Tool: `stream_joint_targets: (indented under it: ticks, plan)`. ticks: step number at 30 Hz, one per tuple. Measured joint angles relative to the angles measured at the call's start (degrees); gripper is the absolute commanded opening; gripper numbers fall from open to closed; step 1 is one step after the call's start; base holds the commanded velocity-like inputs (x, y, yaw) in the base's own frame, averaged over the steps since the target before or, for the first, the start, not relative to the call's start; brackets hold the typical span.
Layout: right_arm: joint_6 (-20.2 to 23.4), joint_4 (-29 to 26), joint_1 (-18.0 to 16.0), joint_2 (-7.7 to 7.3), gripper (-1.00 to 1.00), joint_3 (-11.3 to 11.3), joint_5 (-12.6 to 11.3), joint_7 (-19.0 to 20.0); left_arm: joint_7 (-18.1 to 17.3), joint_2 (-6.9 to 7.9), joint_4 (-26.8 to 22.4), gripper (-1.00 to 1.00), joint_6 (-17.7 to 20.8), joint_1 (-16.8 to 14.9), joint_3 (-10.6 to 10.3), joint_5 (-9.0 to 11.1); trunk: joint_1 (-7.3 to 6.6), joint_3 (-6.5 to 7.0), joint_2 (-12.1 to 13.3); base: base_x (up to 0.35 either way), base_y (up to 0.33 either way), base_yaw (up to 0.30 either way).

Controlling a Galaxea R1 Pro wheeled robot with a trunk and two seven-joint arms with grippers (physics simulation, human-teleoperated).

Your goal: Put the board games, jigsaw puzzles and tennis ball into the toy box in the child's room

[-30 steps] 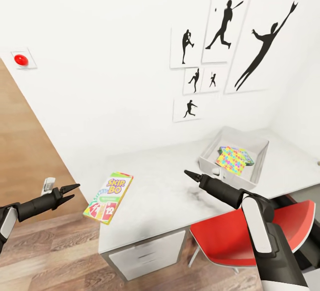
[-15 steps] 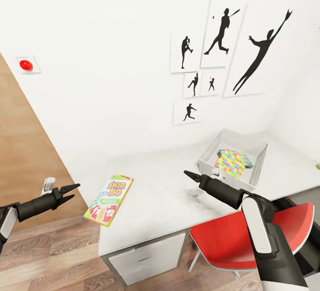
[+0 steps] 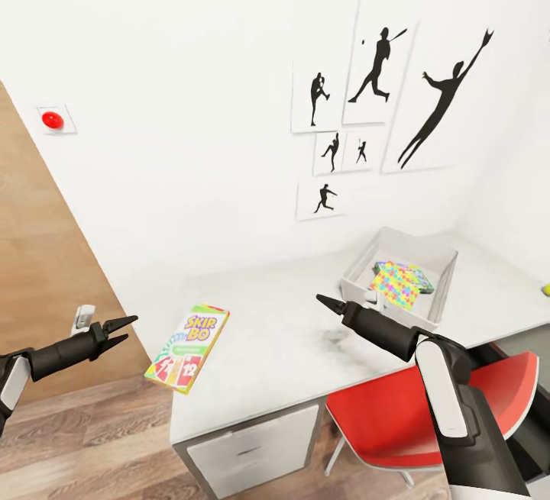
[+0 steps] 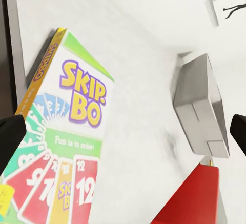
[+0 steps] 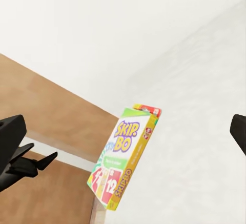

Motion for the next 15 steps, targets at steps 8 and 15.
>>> stream_joint_targets:
  ticks: [8,15]
  plan:
    - [0.1,-1.8,0.9,-0.01,1.0,-0.1,0.0,5.2,0.0,0.0,0.0,1.0,0.0,0.0,-0.1,0.0,0.0,0.76,0.0,0.0,0.0,0.0]
    - [0.1,-2.1,1.4,-0.01,1.0,-0.2,0.2,10.0,-0.1,0.0,0.0,1.0,0.0,0.0,-0.1,0.0,0.0,1.43,0.0,0.0,0.0,0.0]
